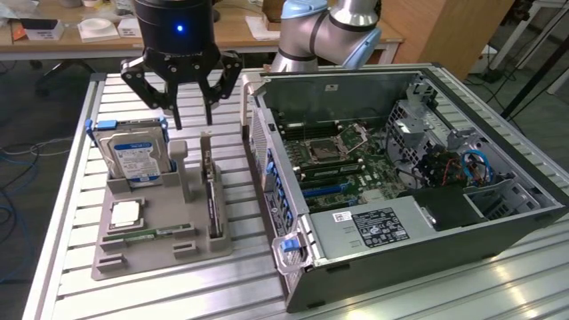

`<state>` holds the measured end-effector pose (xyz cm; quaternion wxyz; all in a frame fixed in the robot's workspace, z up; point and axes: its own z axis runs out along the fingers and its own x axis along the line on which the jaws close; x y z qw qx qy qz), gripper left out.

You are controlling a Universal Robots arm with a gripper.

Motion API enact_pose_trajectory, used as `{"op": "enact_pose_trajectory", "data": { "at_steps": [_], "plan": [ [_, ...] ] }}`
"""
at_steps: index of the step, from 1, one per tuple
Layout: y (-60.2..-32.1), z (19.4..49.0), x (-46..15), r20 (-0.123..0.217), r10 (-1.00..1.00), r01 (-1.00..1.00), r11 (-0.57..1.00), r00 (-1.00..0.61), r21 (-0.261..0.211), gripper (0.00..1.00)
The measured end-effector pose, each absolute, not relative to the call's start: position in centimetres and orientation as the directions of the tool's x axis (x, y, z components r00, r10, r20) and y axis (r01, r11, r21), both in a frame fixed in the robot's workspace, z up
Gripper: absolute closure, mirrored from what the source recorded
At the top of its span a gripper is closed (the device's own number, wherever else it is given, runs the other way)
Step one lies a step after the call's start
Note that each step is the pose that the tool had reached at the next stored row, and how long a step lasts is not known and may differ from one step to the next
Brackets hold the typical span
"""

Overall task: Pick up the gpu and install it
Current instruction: 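Pick up the gpu and move the gpu toward the slot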

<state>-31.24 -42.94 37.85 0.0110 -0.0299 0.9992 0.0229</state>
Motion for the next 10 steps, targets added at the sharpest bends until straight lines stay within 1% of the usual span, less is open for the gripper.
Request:
{"op": "enact_pose_trajectory", "data": {
  "at_steps": [10],
  "plan": [
    [-43.32, 37.05, -31.06, -0.023, -0.018, -0.019, 0.999, -1.000, 0.045, 0.53]
  ]
}}
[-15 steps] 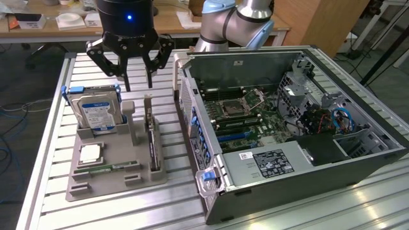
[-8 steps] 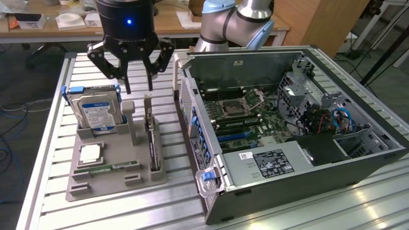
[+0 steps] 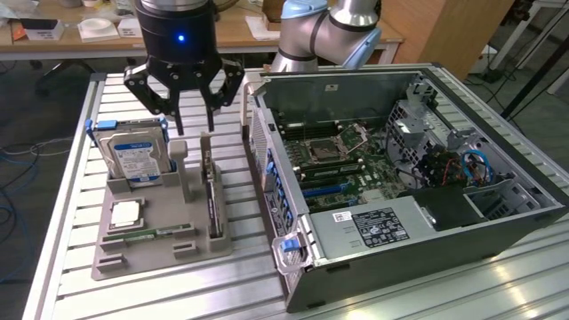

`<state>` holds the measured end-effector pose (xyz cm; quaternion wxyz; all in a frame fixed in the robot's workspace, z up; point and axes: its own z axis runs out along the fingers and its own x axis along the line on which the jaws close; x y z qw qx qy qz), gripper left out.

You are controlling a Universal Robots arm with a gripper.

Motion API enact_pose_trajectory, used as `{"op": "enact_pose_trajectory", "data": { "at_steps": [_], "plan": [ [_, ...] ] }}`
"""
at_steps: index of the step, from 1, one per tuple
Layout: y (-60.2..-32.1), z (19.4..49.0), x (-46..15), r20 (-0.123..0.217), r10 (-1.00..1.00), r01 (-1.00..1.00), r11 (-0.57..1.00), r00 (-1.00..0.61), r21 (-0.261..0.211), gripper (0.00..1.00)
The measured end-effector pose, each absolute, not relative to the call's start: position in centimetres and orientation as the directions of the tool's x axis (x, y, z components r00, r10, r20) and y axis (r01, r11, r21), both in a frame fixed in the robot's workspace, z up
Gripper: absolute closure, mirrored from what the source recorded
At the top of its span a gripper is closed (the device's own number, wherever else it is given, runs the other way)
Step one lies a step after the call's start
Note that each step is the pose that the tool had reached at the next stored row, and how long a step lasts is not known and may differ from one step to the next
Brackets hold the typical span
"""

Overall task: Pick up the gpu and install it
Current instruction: 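Pick up the gpu and move the gpu toward the slot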

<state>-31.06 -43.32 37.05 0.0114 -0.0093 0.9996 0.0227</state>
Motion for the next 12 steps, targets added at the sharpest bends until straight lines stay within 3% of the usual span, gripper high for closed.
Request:
{"op": "enact_pose_trajectory", "data": {
  "at_steps": [12],
  "plan": [
    [-43.6, 35.9, -30.4, -0.023, 0.007, 0.006, 0.999, -1.000, 0.045, 0.53]
  ]
}}
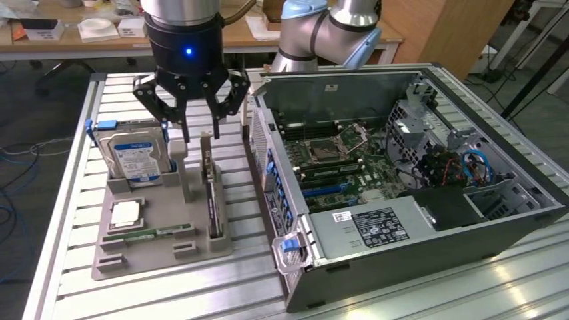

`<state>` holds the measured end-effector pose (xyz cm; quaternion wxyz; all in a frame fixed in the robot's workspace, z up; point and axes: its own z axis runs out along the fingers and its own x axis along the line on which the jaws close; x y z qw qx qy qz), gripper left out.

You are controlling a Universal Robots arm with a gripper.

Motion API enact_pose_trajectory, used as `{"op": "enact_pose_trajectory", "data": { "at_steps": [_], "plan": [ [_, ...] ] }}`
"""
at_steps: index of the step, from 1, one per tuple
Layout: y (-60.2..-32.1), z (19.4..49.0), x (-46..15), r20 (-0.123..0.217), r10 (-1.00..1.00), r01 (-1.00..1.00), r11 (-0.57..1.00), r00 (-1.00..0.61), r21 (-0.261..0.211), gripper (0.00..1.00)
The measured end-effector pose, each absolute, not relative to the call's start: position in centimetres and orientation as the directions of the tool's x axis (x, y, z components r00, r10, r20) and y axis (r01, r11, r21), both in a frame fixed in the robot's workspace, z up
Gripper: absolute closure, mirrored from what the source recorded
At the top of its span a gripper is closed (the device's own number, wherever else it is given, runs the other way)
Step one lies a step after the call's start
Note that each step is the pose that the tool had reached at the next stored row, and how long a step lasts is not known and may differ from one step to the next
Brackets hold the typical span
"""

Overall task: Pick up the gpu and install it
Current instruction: 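Pick up the gpu and move the gpu toward the slot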

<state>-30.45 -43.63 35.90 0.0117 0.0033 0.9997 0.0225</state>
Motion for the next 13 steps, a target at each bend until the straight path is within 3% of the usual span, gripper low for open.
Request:
{"op": "enact_pose_trajectory", "data": {
  "at_steps": [13],
  "plan": [
    [-43.63, 35.71, -30.44, -0.023, 0.007, 0.006, 0.999, -1.000, 0.045, 0.53]
  ]
}}
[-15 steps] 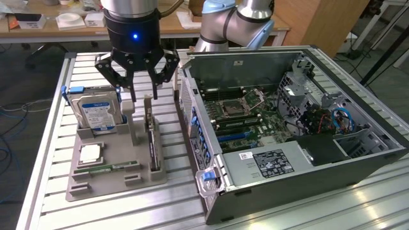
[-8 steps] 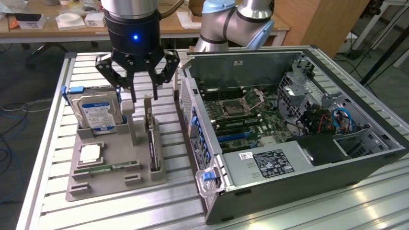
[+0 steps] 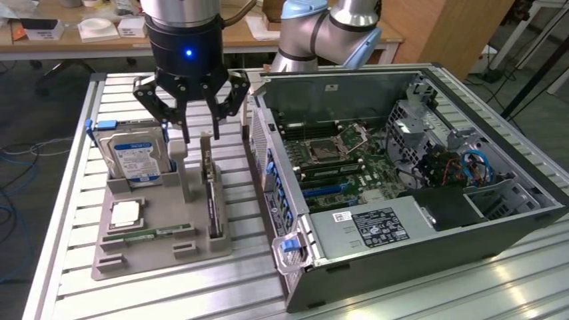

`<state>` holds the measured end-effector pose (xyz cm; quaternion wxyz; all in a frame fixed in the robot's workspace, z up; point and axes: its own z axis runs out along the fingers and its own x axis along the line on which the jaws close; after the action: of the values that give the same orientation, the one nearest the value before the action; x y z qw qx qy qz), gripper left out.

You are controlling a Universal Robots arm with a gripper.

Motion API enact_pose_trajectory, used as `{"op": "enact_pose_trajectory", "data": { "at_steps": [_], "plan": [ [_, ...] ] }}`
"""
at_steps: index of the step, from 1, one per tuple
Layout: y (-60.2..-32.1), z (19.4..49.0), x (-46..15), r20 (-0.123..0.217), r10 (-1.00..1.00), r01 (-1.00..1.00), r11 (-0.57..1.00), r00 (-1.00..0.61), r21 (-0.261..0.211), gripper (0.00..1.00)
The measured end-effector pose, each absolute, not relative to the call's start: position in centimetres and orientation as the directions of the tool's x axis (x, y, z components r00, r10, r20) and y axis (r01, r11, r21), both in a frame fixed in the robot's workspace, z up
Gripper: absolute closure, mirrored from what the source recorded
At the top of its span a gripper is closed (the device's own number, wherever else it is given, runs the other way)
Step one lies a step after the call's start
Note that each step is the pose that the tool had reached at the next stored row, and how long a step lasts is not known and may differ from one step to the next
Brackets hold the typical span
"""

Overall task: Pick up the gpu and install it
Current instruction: 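Pick up the gpu and move the gpu toward the slot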

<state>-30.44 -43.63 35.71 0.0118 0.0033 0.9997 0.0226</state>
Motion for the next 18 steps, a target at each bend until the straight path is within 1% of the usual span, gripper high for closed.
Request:
{"op": "enact_pose_trajectory", "data": {
  "at_steps": [18],
  "plan": [
    [-43.8, 33.3, -30.3, -0.023, 0.007, 0.006, 0.999, -1.000, 0.045, 0.53]
  ]
}}
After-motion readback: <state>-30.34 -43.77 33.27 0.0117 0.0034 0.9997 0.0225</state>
